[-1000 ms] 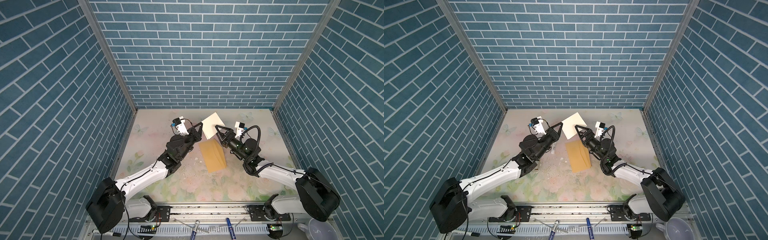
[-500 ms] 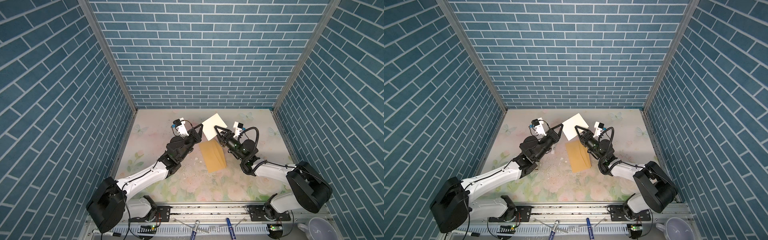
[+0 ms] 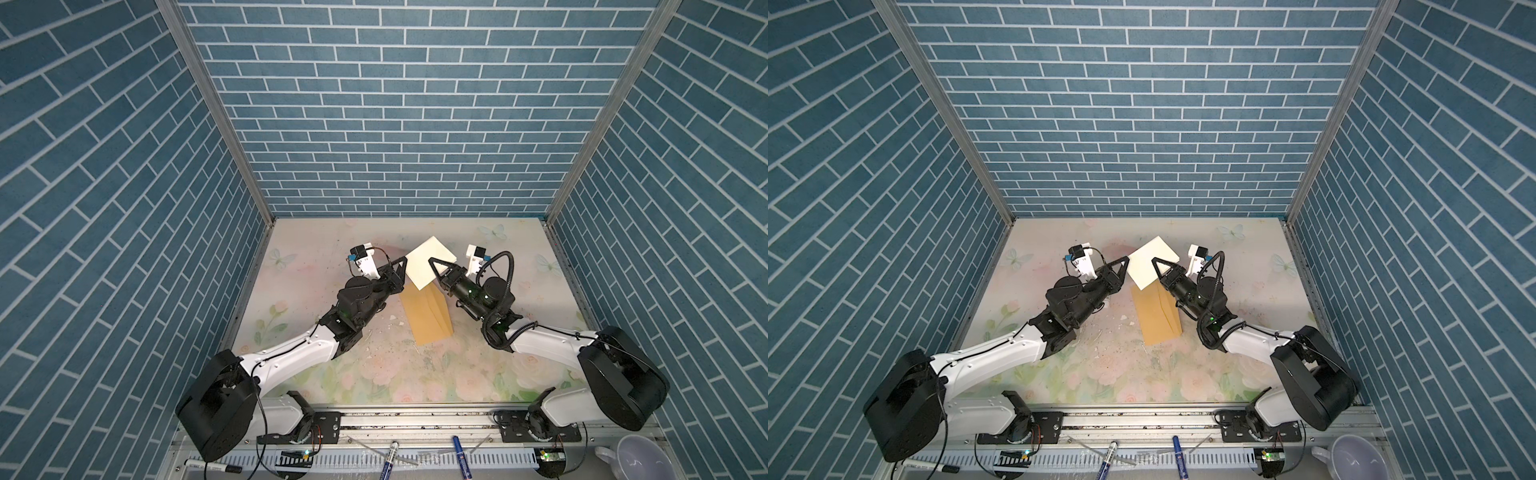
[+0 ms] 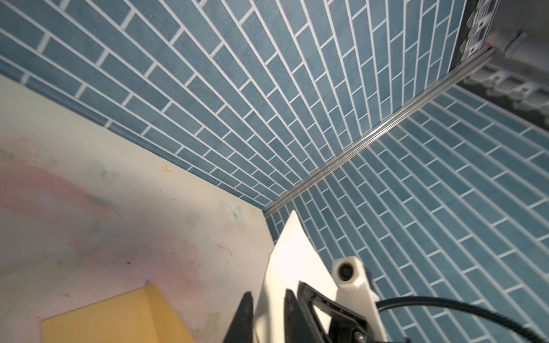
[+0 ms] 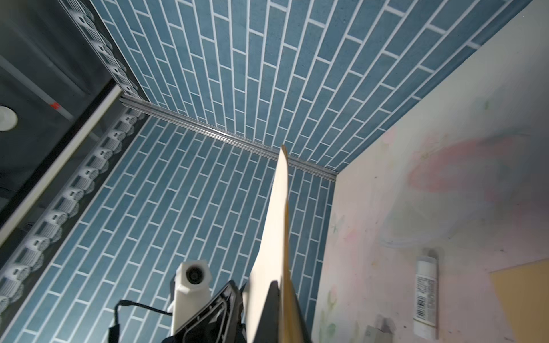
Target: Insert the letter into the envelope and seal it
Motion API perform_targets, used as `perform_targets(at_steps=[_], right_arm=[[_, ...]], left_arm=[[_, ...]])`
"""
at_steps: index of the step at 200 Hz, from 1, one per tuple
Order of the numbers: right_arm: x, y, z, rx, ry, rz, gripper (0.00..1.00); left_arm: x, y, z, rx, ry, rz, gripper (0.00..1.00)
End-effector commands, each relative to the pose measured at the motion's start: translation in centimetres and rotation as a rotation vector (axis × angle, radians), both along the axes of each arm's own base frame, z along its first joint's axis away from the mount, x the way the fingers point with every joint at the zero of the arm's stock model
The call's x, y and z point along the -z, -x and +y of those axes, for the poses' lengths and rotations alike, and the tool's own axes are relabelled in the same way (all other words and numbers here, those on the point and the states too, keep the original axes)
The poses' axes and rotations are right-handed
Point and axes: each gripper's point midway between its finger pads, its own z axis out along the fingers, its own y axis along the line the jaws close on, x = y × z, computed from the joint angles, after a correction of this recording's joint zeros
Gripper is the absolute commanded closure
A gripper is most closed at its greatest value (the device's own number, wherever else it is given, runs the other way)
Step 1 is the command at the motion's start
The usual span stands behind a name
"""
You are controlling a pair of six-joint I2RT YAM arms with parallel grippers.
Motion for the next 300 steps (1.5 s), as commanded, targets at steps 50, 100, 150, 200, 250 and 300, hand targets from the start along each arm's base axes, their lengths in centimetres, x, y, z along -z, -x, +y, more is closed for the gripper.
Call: perform_targets(at_steps=[50, 100, 150, 200, 250, 300], right_arm=[[2.0, -1.0, -3.1, -0.030, 0.475, -0.068, 1.00], [5.1, -1.8, -4.3, -0.102, 0.624, -0.037, 1.00], [7.8, -2.6, -5.5, -0.112, 0.768, -0.031, 1.00], [10.1, -4.0, -6.3, -0.101, 0.858, -0.022, 1.00], [12.1, -5.1, -6.9, -0.080, 0.936, 0.000, 1.00], [13.5, -5.4, -7.9, -0.061, 1.018, 0.008, 1.00]], left_arm=[[5.3, 1.0, 1.5, 0.009, -0.358, 0.069, 0.43], [9.4, 1.6, 0.6, 0.082, -0.466, 0.156, 0.29], [13.5, 1.5, -1.5, 0.138, -0.441, 0.242, 0.25], [16.3, 1.2, -2.9, 0.163, -0.454, 0.298, 0.25], [18.4, 1.0, -3.3, 0.166, -0.450, 0.338, 0.25], [20.1, 1.0, -3.6, 0.172, -0.449, 0.372, 0.27]])
